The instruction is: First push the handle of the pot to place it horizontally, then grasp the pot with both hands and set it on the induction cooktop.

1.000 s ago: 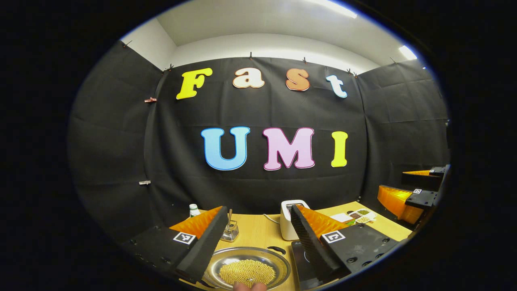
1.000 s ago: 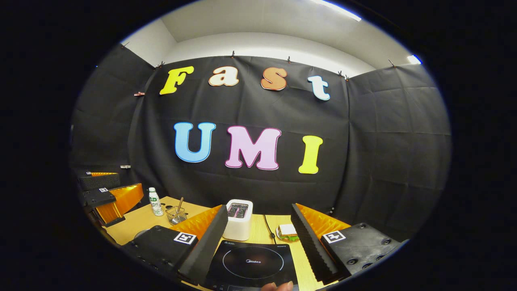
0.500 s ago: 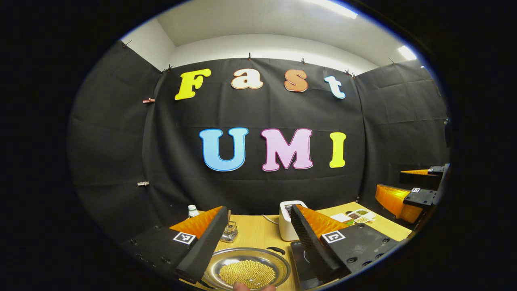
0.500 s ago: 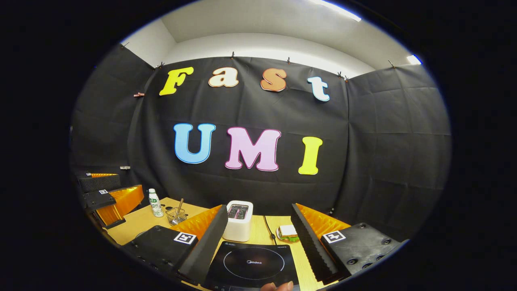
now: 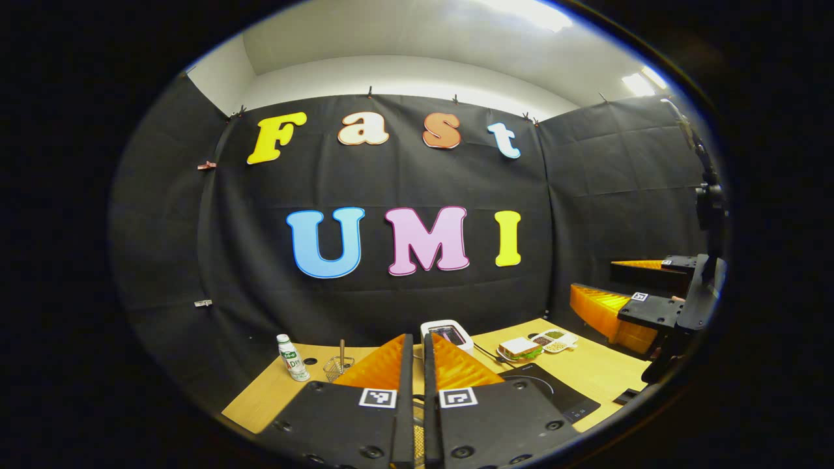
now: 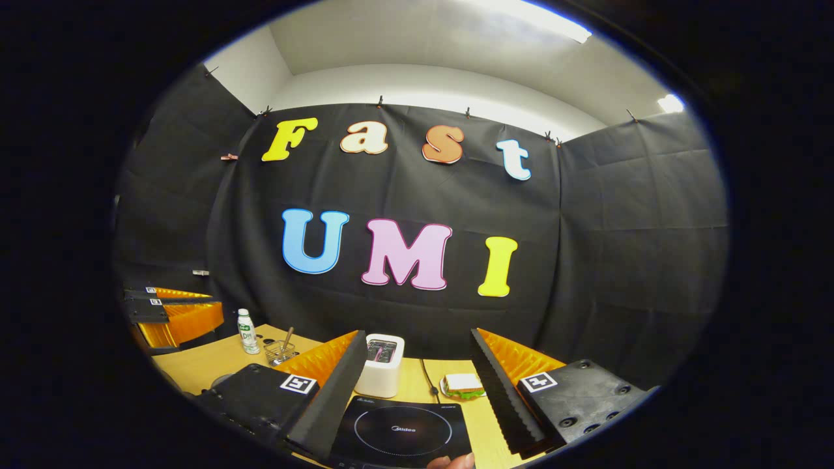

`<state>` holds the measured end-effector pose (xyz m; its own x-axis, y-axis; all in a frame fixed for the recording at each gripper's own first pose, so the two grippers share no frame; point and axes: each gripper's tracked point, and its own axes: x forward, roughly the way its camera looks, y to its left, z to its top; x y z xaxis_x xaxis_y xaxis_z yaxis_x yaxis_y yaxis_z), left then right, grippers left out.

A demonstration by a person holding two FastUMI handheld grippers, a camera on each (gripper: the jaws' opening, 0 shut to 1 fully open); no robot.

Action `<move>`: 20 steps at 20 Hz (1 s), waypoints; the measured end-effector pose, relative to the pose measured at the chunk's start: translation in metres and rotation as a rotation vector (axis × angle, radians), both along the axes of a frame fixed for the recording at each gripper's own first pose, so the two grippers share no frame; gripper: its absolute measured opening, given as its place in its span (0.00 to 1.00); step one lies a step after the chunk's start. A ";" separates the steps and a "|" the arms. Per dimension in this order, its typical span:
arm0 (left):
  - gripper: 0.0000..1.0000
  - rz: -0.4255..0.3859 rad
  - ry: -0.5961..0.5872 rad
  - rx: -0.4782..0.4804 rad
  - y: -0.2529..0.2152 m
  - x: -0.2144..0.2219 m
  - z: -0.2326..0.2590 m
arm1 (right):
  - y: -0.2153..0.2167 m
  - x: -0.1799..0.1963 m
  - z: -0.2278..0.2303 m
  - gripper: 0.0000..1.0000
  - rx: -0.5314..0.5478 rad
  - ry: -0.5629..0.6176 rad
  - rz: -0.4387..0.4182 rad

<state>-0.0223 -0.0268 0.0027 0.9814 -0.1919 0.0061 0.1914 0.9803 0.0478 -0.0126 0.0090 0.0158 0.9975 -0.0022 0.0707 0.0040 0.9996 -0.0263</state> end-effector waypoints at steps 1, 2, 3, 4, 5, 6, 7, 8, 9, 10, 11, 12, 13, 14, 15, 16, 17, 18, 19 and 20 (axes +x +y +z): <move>0.05 -0.012 0.016 -0.005 -0.003 0.000 -0.003 | -0.002 -0.002 0.004 0.98 0.022 -0.001 0.001; 0.05 -0.028 0.036 -0.011 -0.009 -0.004 -0.010 | -0.003 -0.002 0.008 0.97 0.040 -0.006 -0.001; 0.05 -0.033 0.071 -0.012 -0.009 -0.007 -0.019 | -0.008 -0.002 0.011 0.97 0.054 -0.013 -0.013; 0.05 -0.033 0.107 -0.006 -0.007 -0.010 -0.030 | -0.013 -0.002 0.013 0.98 0.061 -0.020 -0.030; 0.05 -0.024 0.144 0.007 -0.003 -0.012 -0.042 | -0.017 -0.002 0.012 0.98 0.057 -0.020 -0.044; 0.05 -0.014 0.180 0.023 0.001 -0.014 -0.055 | -0.018 -0.002 0.009 0.97 0.047 -0.016 -0.049; 0.05 -0.009 0.230 0.044 0.005 -0.018 -0.072 | -0.015 -0.002 0.008 0.98 0.041 -0.014 -0.045; 0.05 -0.015 0.281 0.063 0.007 -0.022 -0.088 | -0.014 -0.002 0.005 0.98 0.039 -0.004 -0.043; 0.05 -0.026 0.333 0.078 0.008 -0.026 -0.106 | -0.014 -0.003 0.002 0.98 0.049 0.004 -0.041; 0.05 -0.038 0.382 0.086 0.009 -0.033 -0.124 | -0.012 -0.003 -0.001 0.98 0.065 0.015 -0.036; 0.05 -0.054 0.430 0.082 0.011 -0.038 -0.140 | -0.009 -0.003 -0.003 0.98 0.080 0.025 -0.026; 0.05 -0.070 0.475 0.070 0.012 -0.044 -0.154 | -0.007 -0.004 -0.005 0.97 0.086 0.033 -0.022; 0.05 -0.075 0.518 0.059 0.015 -0.050 -0.166 | -0.008 -0.004 -0.007 0.98 0.082 0.040 -0.020; 0.05 -0.075 0.560 0.054 0.019 -0.055 -0.180 | -0.008 -0.005 -0.008 0.98 0.077 0.042 -0.016; 0.05 -0.075 0.604 0.057 0.024 -0.059 -0.195 | -0.008 -0.005 -0.009 0.98 0.073 0.044 -0.016; 0.05 -0.081 0.653 0.062 0.028 -0.064 -0.211 | -0.008 -0.005 -0.009 0.98 0.073 0.047 -0.016; 0.05 -0.109 0.727 0.064 0.027 -0.071 -0.228 | -0.008 -0.006 -0.011 0.96 0.072 0.052 -0.016; 0.05 -0.144 0.806 0.065 0.026 -0.079 -0.245 | -0.007 -0.007 -0.013 0.96 0.071 0.057 -0.014; 0.05 -0.175 0.881 0.064 0.026 -0.085 -0.262 | -0.007 -0.007 -0.013 0.96 0.069 0.060 -0.014; 0.05 -0.201 0.947 0.061 0.030 -0.091 -0.277 | -0.007 -0.008 -0.013 0.98 0.068 0.063 -0.016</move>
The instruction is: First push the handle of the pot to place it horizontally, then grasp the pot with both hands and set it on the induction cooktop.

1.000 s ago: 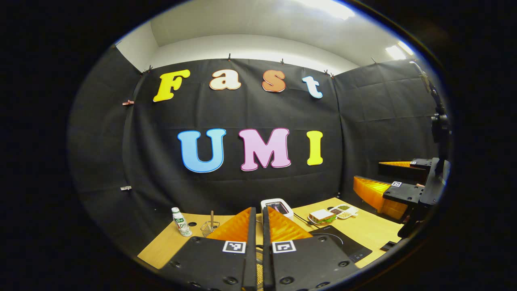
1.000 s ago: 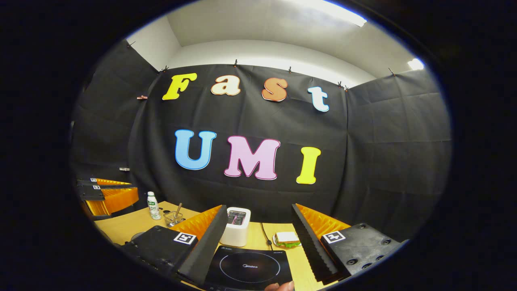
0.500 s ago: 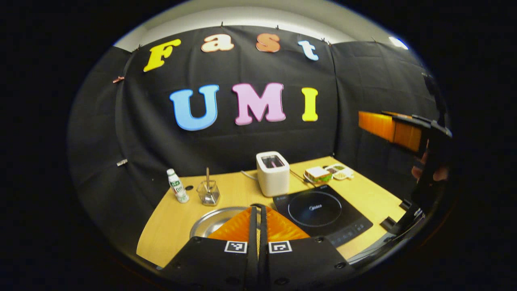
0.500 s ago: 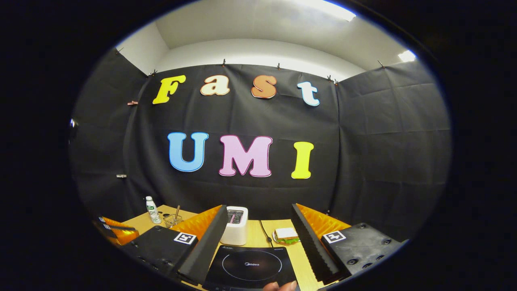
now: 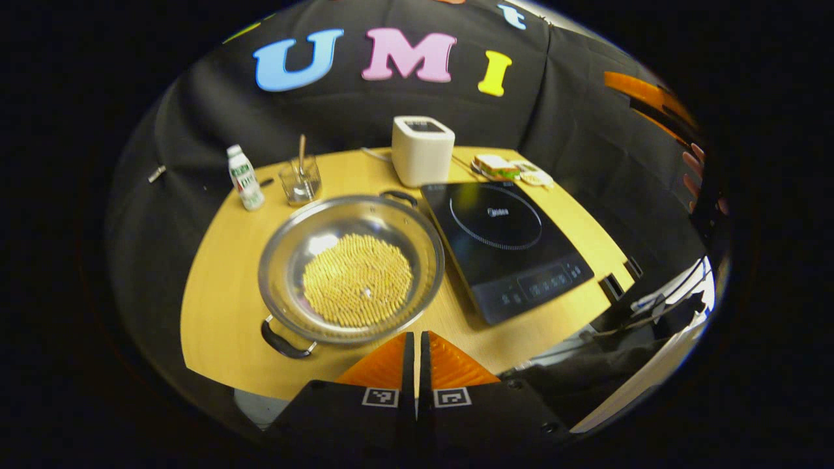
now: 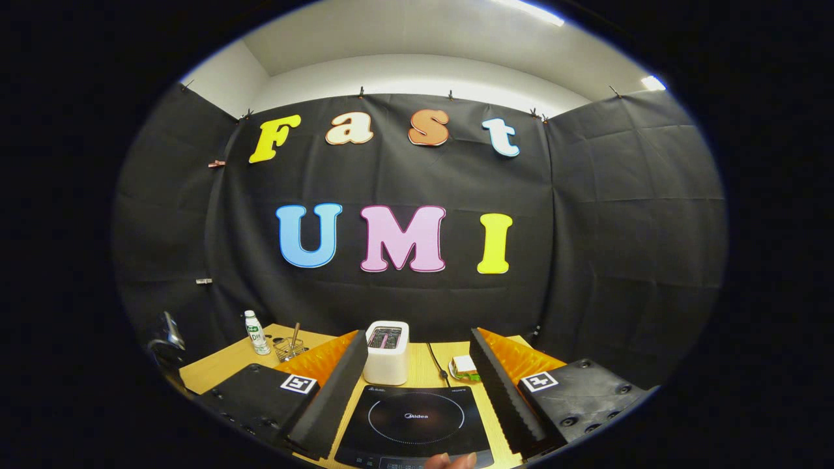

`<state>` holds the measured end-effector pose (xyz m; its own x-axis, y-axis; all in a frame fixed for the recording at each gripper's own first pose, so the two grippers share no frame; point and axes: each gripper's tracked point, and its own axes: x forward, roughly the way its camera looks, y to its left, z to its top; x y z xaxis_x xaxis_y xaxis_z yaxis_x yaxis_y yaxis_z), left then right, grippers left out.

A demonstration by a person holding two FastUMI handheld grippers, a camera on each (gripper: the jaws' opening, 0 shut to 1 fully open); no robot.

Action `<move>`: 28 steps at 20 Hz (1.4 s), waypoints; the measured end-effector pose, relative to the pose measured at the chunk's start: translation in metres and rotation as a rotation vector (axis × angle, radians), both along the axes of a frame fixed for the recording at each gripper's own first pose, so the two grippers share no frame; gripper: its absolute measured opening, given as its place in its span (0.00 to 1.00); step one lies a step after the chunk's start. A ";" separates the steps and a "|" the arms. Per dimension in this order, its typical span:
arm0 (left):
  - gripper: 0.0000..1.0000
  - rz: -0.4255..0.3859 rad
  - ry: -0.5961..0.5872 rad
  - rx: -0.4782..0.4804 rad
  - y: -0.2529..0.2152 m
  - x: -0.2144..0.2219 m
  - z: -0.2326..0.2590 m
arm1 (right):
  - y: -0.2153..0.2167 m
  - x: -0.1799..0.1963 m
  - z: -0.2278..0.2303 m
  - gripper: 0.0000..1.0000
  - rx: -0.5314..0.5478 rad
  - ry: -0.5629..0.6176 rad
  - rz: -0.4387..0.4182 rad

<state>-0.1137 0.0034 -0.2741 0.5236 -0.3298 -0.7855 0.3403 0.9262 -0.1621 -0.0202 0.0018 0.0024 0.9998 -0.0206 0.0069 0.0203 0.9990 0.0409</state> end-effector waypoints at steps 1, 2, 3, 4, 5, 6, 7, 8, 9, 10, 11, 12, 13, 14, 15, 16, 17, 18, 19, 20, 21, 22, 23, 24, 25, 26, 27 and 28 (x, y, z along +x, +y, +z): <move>0.05 -0.016 0.060 -0.003 0.005 -0.004 -0.010 | 0.000 0.000 0.000 0.98 0.001 0.002 0.000; 0.05 -0.027 0.105 0.004 0.013 -0.007 -0.017 | 0.000 -0.001 0.001 0.98 0.002 0.003 -0.001; 0.06 -0.039 0.148 0.017 0.020 -0.009 -0.026 | 0.000 -0.002 0.001 0.98 0.002 0.002 -0.001; 0.07 -0.045 0.177 0.036 0.029 -0.013 -0.034 | 0.000 -0.002 0.001 0.98 0.001 0.003 -0.002; 0.05 -0.055 0.217 0.035 0.034 -0.015 -0.041 | -0.001 -0.003 0.000 0.98 0.000 0.005 -0.004; 0.05 -0.062 0.245 0.028 0.038 -0.013 -0.044 | -0.001 -0.004 0.000 0.96 0.000 0.006 -0.005; 0.05 -0.060 0.259 0.031 0.044 -0.008 -0.049 | -0.002 -0.005 -0.001 0.98 -0.001 0.007 -0.006; 0.05 -0.058 0.270 0.040 0.051 -0.005 -0.055 | -0.003 -0.006 -0.001 0.98 -0.001 0.006 -0.009; 0.05 -0.054 0.269 0.055 0.058 0.000 -0.058 | -0.005 -0.007 0.001 0.98 0.001 0.004 -0.012; 0.06 -0.047 0.267 0.067 0.065 0.005 -0.060 | -0.006 -0.008 0.002 0.98 0.005 0.003 -0.016; 0.05 -0.037 0.265 0.074 0.071 0.011 -0.061 | -0.008 -0.009 0.001 0.96 0.007 0.004 -0.020; 0.05 -0.026 0.269 0.079 0.075 0.015 -0.064 | -0.009 -0.009 0.000 0.98 0.006 0.008 -0.023; 0.05 -0.017 0.274 0.083 0.079 0.018 -0.066 | -0.011 -0.009 -0.001 0.96 0.006 0.011 -0.027; 0.05 -0.009 0.278 0.088 0.084 0.018 -0.070 | -0.012 -0.009 -0.002 0.96 0.006 0.013 -0.030; 0.05 -0.001 0.283 0.096 0.089 0.021 -0.074 | -0.013 -0.009 -0.003 0.98 0.007 0.015 -0.033; 0.06 0.009 0.286 0.104 0.094 0.022 -0.077 | -0.014 -0.009 -0.002 0.96 0.007 0.017 -0.035; 0.05 0.019 0.294 0.088 0.095 0.022 -0.076 | -0.014 -0.010 -0.003 0.98 0.006 0.018 -0.037; 0.05 0.036 0.295 0.072 0.095 0.024 -0.076 | -0.014 -0.009 -0.004 0.98 0.003 0.020 -0.038; 0.05 0.053 0.297 0.059 0.096 0.024 -0.076 | -0.014 -0.008 -0.005 0.98 0.001 0.023 -0.038; 0.05 0.071 0.298 0.055 0.099 0.025 -0.076 | -0.014 -0.008 -0.005 0.98 0.000 0.026 -0.038; 0.05 0.087 0.296 0.060 0.103 0.027 -0.075 | -0.013 -0.007 -0.005 0.98 0.003 0.027 -0.036; 0.05 0.100 0.291 0.071 0.109 0.028 -0.074 | -0.012 -0.007 -0.005 0.98 0.005 0.027 -0.034; 0.05 0.110 0.286 0.084 0.114 0.031 -0.075 | -0.011 -0.006 -0.005 0.98 0.005 0.026 -0.032; 0.05 0.119 0.283 0.093 0.118 0.033 -0.074 | -0.011 -0.006 -0.005 0.98 0.001 0.025 -0.032; 0.05 0.131 0.281 0.101 0.124 0.035 -0.075 | -0.011 -0.005 -0.005 0.99 -0.001 0.024 -0.033; 0.05 0.148 0.283 0.107 0.133 0.039 -0.076 | -0.010 -0.005 -0.005 0.99 -0.002 0.024 -0.033; 0.05 0.174 0.289 0.110 0.141 0.043 -0.075 | -0.010 -0.005 -0.006 0.98 -0.001 0.025 -0.035; 0.05 0.200 0.295 0.108 0.147 0.047 -0.077 | -0.010 -0.004 -0.005 0.98 -0.001 0.024 -0.035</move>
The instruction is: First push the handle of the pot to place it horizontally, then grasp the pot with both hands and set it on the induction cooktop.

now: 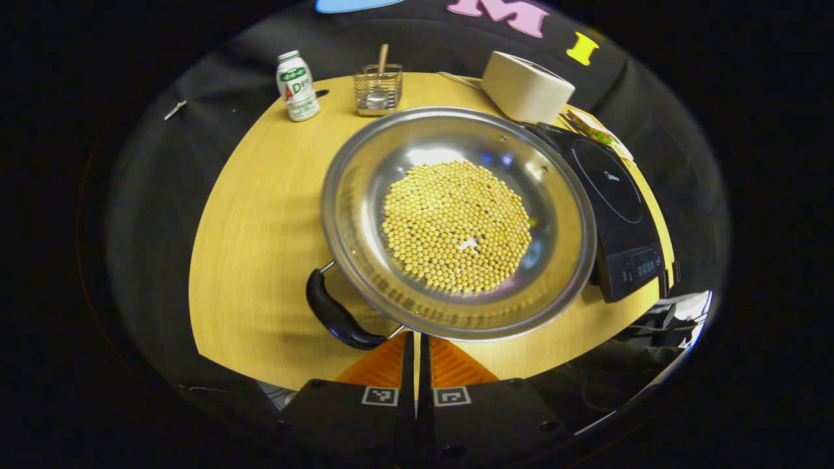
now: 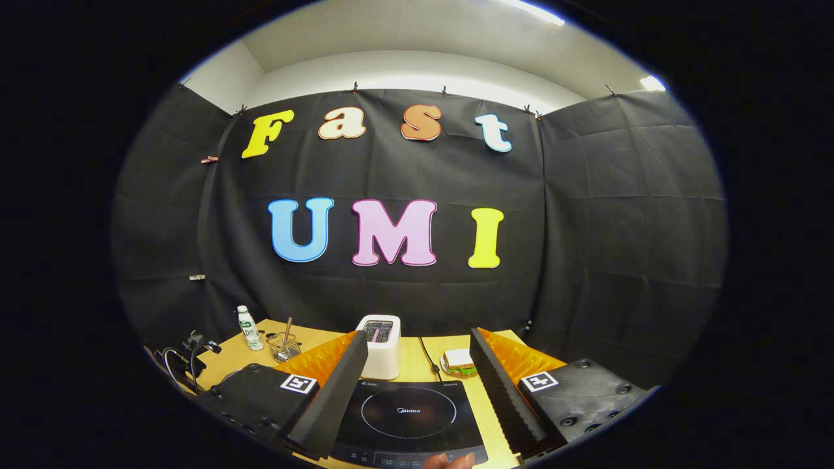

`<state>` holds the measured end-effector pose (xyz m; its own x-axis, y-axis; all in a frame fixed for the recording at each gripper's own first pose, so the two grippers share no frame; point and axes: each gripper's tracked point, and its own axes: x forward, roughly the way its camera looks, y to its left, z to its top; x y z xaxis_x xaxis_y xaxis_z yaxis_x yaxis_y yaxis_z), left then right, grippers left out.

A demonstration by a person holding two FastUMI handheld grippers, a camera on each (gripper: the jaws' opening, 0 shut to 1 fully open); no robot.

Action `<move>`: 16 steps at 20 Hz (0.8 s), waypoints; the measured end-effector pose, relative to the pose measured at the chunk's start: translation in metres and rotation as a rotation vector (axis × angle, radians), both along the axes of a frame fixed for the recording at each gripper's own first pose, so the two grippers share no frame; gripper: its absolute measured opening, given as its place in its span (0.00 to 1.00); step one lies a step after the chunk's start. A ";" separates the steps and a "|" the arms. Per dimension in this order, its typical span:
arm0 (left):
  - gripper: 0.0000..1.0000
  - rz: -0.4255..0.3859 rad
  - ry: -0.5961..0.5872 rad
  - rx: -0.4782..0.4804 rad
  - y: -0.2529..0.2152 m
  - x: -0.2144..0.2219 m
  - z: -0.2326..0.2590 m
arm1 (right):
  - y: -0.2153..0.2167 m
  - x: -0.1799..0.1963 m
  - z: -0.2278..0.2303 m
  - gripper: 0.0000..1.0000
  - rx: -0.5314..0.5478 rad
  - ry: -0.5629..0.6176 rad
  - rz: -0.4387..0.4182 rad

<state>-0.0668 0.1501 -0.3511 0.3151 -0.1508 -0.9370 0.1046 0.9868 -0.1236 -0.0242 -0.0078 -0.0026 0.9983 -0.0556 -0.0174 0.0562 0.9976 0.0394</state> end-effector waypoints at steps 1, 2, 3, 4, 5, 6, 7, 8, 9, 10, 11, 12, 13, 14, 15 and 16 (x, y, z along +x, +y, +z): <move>0.05 0.021 0.000 0.004 0.006 0.005 0.000 | 0.000 0.001 0.000 0.98 0.000 0.000 -0.001; 0.05 0.039 -0.003 0.012 0.012 0.006 0.000 | 0.000 0.002 0.000 0.98 -0.002 0.000 -0.001; 0.05 0.058 -0.007 0.024 0.020 0.009 0.000 | 0.001 0.002 0.000 0.98 -0.004 0.000 -0.002; 0.05 0.076 -0.010 0.034 0.027 0.010 0.000 | 0.001 0.002 0.000 0.98 -0.007 0.000 -0.004; 0.05 0.092 -0.012 0.043 0.034 0.015 0.000 | 0.002 0.003 -0.001 0.99 -0.010 0.001 -0.004; 0.05 0.108 -0.015 0.052 0.042 0.018 0.001 | 0.003 0.004 -0.001 0.98 -0.012 0.002 -0.004; 0.05 0.121 -0.018 0.058 0.047 0.023 0.000 | 0.003 0.004 -0.001 0.98 -0.015 0.002 -0.003; 0.05 0.135 -0.022 0.067 0.053 0.028 0.000 | 0.005 0.004 -0.001 0.98 -0.019 0.002 -0.001; 0.05 0.145 -0.027 0.075 0.059 0.033 0.000 | 0.006 0.006 -0.001 0.98 -0.024 0.004 0.000; 0.05 0.154 -0.031 0.085 0.065 0.037 0.001 | 0.007 0.006 -0.002 0.98 -0.028 0.007 0.002; 0.05 0.162 -0.035 0.093 0.070 0.043 0.000 | 0.008 0.007 -0.004 0.98 -0.031 0.011 0.004; 0.05 0.170 -0.038 0.101 0.075 0.048 0.000 | 0.009 0.009 -0.005 0.98 -0.033 0.015 0.005; 0.05 0.178 -0.043 0.108 0.080 0.054 0.001 | 0.010 0.011 -0.007 0.98 -0.035 0.021 0.006; 0.05 0.183 -0.049 0.114 0.085 0.059 0.000 | 0.011 0.012 -0.009 0.98 -0.037 0.026 0.004; 0.05 0.187 -0.054 0.119 0.090 0.066 0.000 | 0.011 0.014 -0.012 0.98 -0.040 0.034 0.005; 0.05 0.191 -0.060 0.122 0.094 0.070 -0.001 | 0.013 0.015 -0.015 0.98 -0.042 0.042 0.006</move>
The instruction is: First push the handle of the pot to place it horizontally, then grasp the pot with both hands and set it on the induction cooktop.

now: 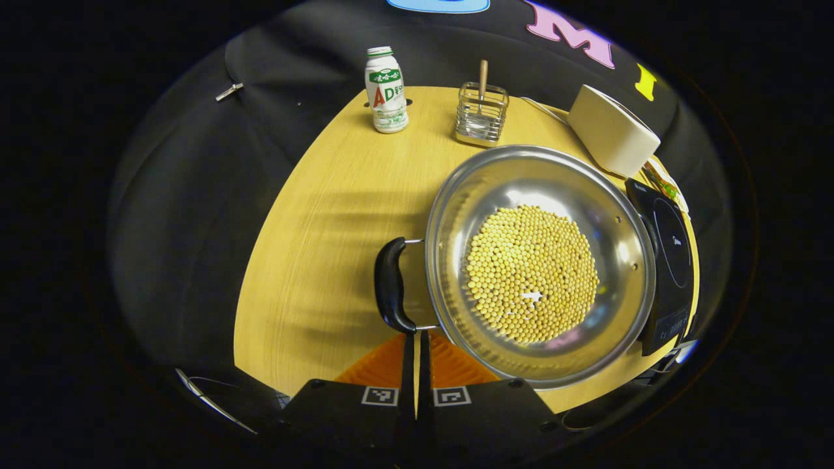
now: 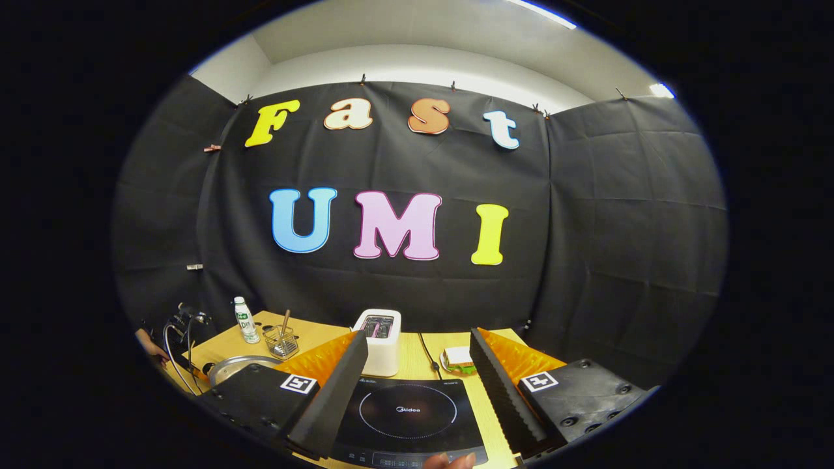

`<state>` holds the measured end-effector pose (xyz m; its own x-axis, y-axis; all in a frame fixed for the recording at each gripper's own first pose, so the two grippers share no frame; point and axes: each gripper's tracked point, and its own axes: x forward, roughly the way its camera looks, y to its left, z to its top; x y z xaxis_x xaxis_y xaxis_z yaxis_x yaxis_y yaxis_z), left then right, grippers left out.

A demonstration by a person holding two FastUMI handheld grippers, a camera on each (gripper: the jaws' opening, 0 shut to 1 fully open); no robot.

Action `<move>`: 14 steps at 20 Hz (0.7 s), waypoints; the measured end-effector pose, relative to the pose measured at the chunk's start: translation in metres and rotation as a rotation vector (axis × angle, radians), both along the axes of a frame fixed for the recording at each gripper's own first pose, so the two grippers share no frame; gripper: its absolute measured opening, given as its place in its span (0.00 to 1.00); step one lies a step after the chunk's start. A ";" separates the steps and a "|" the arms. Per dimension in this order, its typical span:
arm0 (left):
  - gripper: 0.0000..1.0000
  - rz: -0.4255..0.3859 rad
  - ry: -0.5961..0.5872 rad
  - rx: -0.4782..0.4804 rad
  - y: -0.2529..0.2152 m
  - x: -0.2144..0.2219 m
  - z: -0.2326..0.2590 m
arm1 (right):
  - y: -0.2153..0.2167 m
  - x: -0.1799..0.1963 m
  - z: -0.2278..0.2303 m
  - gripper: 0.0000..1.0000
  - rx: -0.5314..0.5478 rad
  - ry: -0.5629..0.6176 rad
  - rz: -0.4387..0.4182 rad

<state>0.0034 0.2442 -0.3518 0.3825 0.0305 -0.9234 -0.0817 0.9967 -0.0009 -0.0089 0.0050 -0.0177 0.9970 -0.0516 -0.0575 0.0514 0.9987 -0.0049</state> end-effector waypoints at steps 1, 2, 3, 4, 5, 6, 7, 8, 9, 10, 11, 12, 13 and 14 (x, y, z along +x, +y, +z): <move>0.05 0.004 -0.006 0.003 0.003 0.006 0.000 | 0.001 0.001 -0.003 0.98 0.000 0.009 0.000; 0.05 0.006 -0.010 0.006 0.006 0.011 0.000 | 0.003 0.003 -0.006 0.98 -0.001 0.017 0.001; 0.05 0.004 -0.016 0.010 0.008 0.016 0.001 | 0.005 0.006 -0.007 0.98 -0.002 0.025 0.002; 0.05 0.000 -0.022 0.015 0.011 0.022 0.000 | 0.006 0.009 -0.009 0.98 -0.005 0.029 0.003; 0.05 -0.007 -0.030 0.024 0.013 0.028 0.000 | 0.008 0.011 -0.010 0.98 -0.008 0.034 0.004; 0.05 -0.018 -0.037 0.036 0.015 0.034 -0.001 | 0.009 0.013 -0.013 0.98 -0.009 0.043 0.006; 0.05 -0.028 -0.041 0.049 0.017 0.040 -0.002 | 0.011 0.016 -0.016 0.98 -0.007 0.054 0.008; 0.05 -0.036 -0.048 0.061 0.018 0.045 -0.002 | 0.013 0.018 -0.020 0.98 -0.005 0.065 0.011; 0.05 -0.041 -0.056 0.069 0.020 0.052 -0.003 | 0.015 0.020 -0.022 0.98 -0.003 0.076 0.012; 0.05 -0.038 -0.061 0.070 0.021 0.056 -0.003 | 0.017 0.022 -0.026 0.98 -0.003 0.087 0.014; 0.05 -0.028 -0.058 0.065 0.021 0.058 -0.004 | 0.019 0.024 -0.028 0.98 -0.003 0.096 0.015; 0.05 -0.015 -0.050 0.053 0.022 0.056 -0.007 | 0.021 0.026 -0.030 0.98 -0.001 0.102 0.017; 0.05 0.000 -0.047 0.034 0.021 0.054 -0.008 | 0.023 0.028 -0.032 0.98 0.001 0.110 0.018; 0.05 0.016 -0.042 0.009 0.020 0.048 -0.010 | 0.025 0.031 -0.034 0.98 0.003 0.120 0.022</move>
